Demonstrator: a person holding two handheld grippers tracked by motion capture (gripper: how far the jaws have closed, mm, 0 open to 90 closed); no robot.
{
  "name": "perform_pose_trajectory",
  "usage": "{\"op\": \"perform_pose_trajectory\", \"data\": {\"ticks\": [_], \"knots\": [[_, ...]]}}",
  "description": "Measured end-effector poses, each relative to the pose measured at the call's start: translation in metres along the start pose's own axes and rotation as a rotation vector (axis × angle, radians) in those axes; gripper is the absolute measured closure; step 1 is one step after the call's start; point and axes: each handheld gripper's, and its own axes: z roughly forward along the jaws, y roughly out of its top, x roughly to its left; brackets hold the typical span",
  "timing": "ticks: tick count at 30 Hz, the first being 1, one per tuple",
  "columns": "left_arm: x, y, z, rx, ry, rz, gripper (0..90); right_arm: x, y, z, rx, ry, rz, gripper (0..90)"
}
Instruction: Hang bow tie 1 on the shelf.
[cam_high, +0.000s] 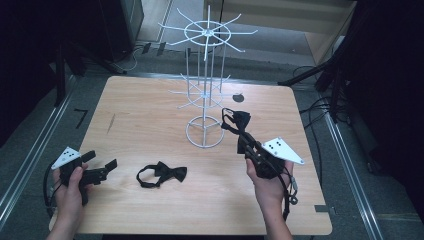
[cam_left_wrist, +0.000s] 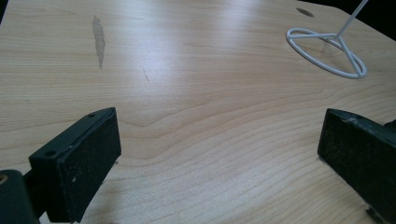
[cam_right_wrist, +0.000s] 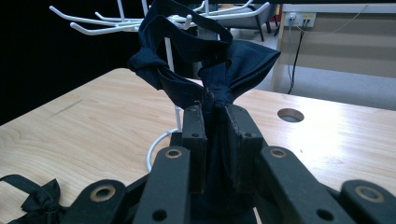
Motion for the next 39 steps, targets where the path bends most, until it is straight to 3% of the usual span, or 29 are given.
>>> {"op": "perform_pose_trajectory", "data": {"ticks": [39], "knots": [[0.000, 0.000, 0.000, 0.000, -0.003, -0.001, 0.0, 0.012, 0.004, 0.027, 0.019, 0.023, 0.002, 79.8]]}}
